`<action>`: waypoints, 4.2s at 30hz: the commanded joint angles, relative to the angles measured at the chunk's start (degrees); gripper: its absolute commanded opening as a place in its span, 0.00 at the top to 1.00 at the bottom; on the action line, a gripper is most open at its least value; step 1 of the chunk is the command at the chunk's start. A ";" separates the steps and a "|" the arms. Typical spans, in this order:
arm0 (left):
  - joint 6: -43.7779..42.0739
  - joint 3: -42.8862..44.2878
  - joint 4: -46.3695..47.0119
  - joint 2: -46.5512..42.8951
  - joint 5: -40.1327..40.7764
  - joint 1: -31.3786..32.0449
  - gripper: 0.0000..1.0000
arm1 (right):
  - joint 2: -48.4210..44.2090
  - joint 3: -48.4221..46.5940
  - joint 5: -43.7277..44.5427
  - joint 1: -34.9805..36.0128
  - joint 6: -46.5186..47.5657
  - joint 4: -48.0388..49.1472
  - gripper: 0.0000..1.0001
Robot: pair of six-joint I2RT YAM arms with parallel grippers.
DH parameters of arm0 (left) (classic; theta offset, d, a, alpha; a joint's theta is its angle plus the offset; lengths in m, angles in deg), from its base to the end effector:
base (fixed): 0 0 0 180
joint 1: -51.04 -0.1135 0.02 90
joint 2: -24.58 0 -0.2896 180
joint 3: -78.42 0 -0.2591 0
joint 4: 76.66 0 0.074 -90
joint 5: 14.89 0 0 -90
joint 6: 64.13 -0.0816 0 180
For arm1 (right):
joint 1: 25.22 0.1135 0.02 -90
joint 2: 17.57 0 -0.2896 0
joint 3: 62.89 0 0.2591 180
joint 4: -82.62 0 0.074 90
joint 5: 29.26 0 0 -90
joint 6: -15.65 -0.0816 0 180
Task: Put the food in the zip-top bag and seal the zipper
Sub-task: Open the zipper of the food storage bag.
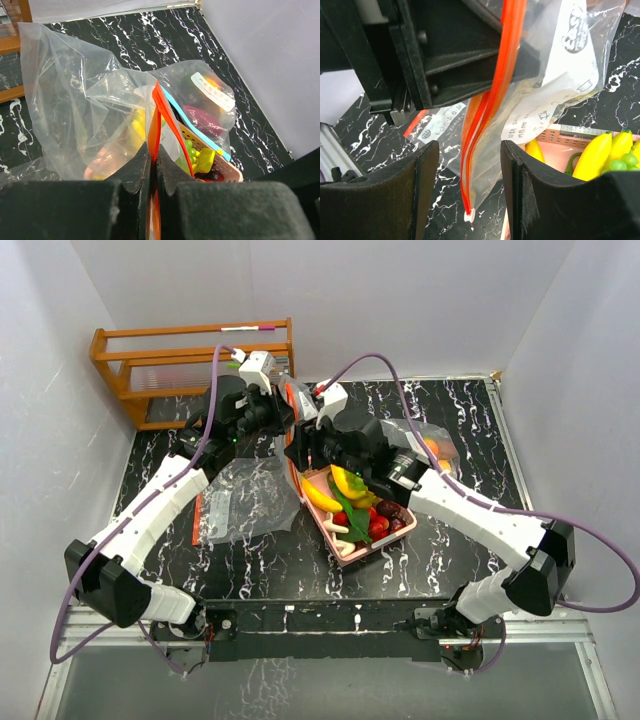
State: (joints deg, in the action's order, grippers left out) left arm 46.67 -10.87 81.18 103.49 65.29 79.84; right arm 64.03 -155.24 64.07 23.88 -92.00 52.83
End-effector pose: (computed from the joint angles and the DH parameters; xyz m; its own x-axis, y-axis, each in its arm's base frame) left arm 0.3174 -0.1904 0.4229 -0.3681 -0.1969 -0.9087 0.5252 0.7624 -0.3780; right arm 0.2519 0.2835 0.3976 -0.4214 -0.0242 -0.9065 -0.6200 0.7372 0.2686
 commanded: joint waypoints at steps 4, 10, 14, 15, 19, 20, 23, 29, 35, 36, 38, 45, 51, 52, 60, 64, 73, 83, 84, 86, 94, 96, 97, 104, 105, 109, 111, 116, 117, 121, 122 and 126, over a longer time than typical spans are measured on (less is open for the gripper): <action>1.08 2.37 0.55 -0.78 -0.06 0.29 1.00 | -0.48 -0.22 13.83 2.62 0.28 6.43 0.48; 0.90 1.84 0.67 -1.19 -0.18 0.30 1.00 | -1.00 1.41 17.44 2.66 0.08 9.25 0.52; 1.00 1.78 0.76 -1.31 -0.37 0.30 1.00 | 0.78 0.24 17.17 2.67 0.58 9.30 0.53; 1.00 1.72 0.82 -1.31 -0.37 0.30 1.00 | 1.06 0.09 17.18 2.64 0.54 9.48 0.54; 1.09 1.44 1.03 -1.48 -0.55 0.30 1.00 | 1.83 0.08 19.33 2.66 0.57 10.38 0.58; 1.09 1.43 1.04 -1.48 -0.55 0.27 1.00 | 2.07 -0.02 19.53 2.64 0.64 10.42 0.58; 1.09 1.50 1.21 -1.32 -0.61 0.30 1.00 | 3.40 -0.78 19.01 2.67 0.56 9.90 0.58; 0.59 1.88 0.60 -1.59 -0.46 0.30 1.00 | 5.00 -1.66 23.30 2.71 1.71 7.83 0.77; -2.57 1.22 -2.86 -3.41 4.18 0.30 1.00 | 2.33 -0.51 32.94 2.62 7.20 6.73 0.90; -3.05 0.77 -3.36 -3.84 4.91 0.30 1.00 | 2.19 -0.54 34.69 2.66 8.59 6.67 0.90; -4.00 0.17 -4.66 -4.50 6.95 0.29 1.00 | 1.80 -0.36 38.43 2.55 10.73 6.52 0.91; -9.08 0.03 -11.88 -7.14 11.16 0.25 1.00 | -0.04 1.68 48.21 1.78 17.57 7.52 0.91; -11.62 2.37 -19.08 -9.45 12.29 0.30 1.00 | -2.17 5.34 53.18 1.29 20.68 10.11 0.91; -11.78 2.16 -19.24 -9.70 12.90 0.30 1.00 | -2.67 5.69 52.38 1.26 20.39 10.27 0.91; -2.66 -1.29 -9.12 -8.46 3.42 0.30 0.81 | -6.94 6.96 36.63 1.35 12.55 11.69 0.92; 4.64 -2.41 -3.06 -6.93 -3.42 0.30 0.69 | -7.84 7.45 33.36 1.43 10.91 13.74 0.92; 17.01 -3.24 5.83 -7.57 -8.85 0.27 0.03 | -8.11 10.40 33.05 1.81 11.05 20.16 0.92; 38.35 -16.44 18.10 -11.60 -10.14 0.30 0.03 | -8.03 12.22 36.46 2.97 13.28 25.83 0.92; 39.75 -17.44 17.98 -11.99 -9.70 0.31 0.03 | -8.03 12.25 36.48 3.01 13.58 26.29 0.92; 43.19 -19.32 18.77 -12.73 -9.01 0.28 0.03 | -7.78 12.25 36.40 3.27 14.25 27.24 0.92; 50.69 -20.40 24.29 -10.62 -9.82 0.38 0.03 | -6.08 12.34 37.45 4.89 15.80 29.00 0.92; 51.02 -20.12 24.60 -10.15 -9.33 0.43 0.03 | -5.64 12.41 37.99 5.33 16.47 29.56 0.92; 51.22 -20.10 25.12 -9.94 -9.30 0.44 0.03 | -5.43 12.42 38.24 5.60 16.69 29.85 0.92; 51.28 -20.69 28.12 -8.28 -10.28 1.58 0.08 | -4.92 12.47 39.38 6.42 17.93 31.26 0.92; 51.72 -21.49 29.17 -8.17 -10.49 1.58 0.19 | -5.00 12.51 39.52 6.42 17.98 31.50 0.92; 52.84 -23.77 31.44 -8.14 -10.93 1.59 0.53 | -5.43 12.76 40.38 6.42 18.58 32.31 0.92; 52.94 -24.27 31.42 -8.21 -11.22 1.61 0.75 | -5.44 12.80 41.15 6.41 18.84 32.48 0.92; 48.97 -23.89 27.34 -8.44 -12.65 1.56 1.00 | -5.16 12.46 44.86 6.37 21.32 33.63 0.92; 46.44 -23.23 24.27 -8.82 -12.33 1.61 1.00 | -5.47 12.74 46.08 6.44 22.56 34.66 0.92; 33.99 -20.24 11.89 -9.82 -10.06 1.26 1.00 | -6.98 14.27 50.62 6.44 30.12 39.64 0.92; 31.50 -19.49 9.51 -10.09 -9.07 1.20 1.00 | -7.40 14.54 51.32 6.40 31.68 40.16 0.92; 18.11 -12.93 -1.96 -10.17 -2.81 1.11 1.00 | -9.30 16.83 53.27 6.31 32.81 40.53 0.92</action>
State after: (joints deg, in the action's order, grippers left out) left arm 81.16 -31.24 92.63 95.64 56.79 81.17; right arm 58.50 -139.74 112.68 30.17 -63.58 87.60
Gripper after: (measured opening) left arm 0.007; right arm 0.078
